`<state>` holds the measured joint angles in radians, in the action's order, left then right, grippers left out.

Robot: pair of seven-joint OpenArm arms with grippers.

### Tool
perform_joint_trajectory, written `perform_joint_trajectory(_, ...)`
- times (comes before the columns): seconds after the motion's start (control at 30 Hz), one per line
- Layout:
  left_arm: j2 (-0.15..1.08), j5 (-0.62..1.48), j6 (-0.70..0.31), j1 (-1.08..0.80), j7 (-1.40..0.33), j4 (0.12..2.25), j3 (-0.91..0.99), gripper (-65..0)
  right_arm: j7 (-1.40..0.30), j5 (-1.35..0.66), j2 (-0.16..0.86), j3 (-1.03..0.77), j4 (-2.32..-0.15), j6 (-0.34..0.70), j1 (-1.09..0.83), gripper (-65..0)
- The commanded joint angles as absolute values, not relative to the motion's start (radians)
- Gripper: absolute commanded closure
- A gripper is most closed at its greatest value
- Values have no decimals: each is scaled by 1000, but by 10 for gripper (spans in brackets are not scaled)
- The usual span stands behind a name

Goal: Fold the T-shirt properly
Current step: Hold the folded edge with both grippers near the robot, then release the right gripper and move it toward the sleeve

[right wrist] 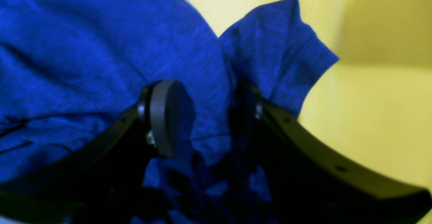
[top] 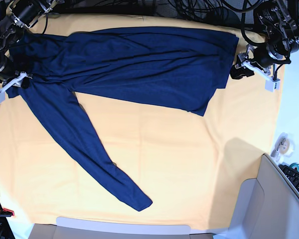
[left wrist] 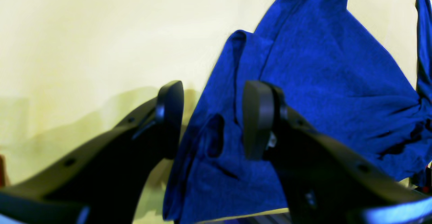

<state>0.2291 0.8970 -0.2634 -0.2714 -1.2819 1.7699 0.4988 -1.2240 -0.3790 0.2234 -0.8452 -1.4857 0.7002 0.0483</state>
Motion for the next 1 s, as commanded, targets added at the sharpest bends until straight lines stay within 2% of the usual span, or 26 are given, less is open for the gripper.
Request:
perform_joint_trajectory(0.0, 242, 911, -271, -266, -1279, 1787, 509, -279, -1228, -371, 243, -865, -1503, 698, 62, -273)
perform_joint_trajectory(0.47, 242, 912, -271, -265, -1279, 1787, 501, -279, -1228, -371, 223, -908, -1506, 698, 97, -276)
perform_joint_trajectory(0.8, 242, 912, -271, -263, -1279, 1787, 501, -279, -1228, -371, 216, -909, -1681, 698, 104, -276)
perform_joint_trajectory(0.97, 242, 912, -271, -265, -1279, 1787, 501, -279, -1228, -371, 216, -914, -1692, 698, 127, -276)
